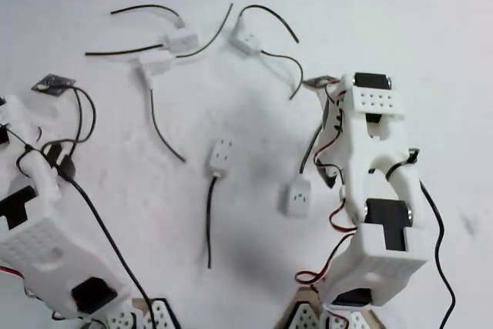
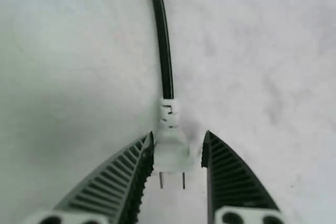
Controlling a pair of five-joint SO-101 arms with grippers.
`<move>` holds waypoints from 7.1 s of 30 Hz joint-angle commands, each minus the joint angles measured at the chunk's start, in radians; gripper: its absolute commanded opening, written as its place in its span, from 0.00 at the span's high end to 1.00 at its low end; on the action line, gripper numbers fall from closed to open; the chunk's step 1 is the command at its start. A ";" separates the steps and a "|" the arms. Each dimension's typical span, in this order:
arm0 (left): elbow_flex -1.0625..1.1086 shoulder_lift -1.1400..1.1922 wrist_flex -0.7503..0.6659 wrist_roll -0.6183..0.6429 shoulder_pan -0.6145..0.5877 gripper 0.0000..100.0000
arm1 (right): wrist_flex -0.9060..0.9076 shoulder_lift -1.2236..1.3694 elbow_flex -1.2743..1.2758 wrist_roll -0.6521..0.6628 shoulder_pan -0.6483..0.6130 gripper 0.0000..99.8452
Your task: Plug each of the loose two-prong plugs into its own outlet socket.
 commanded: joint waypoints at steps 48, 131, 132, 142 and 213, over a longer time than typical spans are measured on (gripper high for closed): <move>-0.361 -0.516 0.396 1.151 0.628 0.98 | 0.008 -0.042 -0.003 -0.058 -0.001 0.69; 1.421 -2.238 -1.292 2.433 0.780 0.97 | 0.050 -0.269 -0.621 -0.239 -0.763 0.69; 1.422 -2.238 -1.292 2.430 0.780 0.97 | 0.050 -0.263 -0.654 -0.247 -0.794 0.69; 1.422 -2.236 -1.293 2.426 0.779 0.97 | 0.050 -0.203 -0.755 -0.250 -0.814 0.69; 1.511 -2.238 -1.387 2.311 0.897 0.97 | 0.015 0.186 -1.478 -0.069 -0.671 0.69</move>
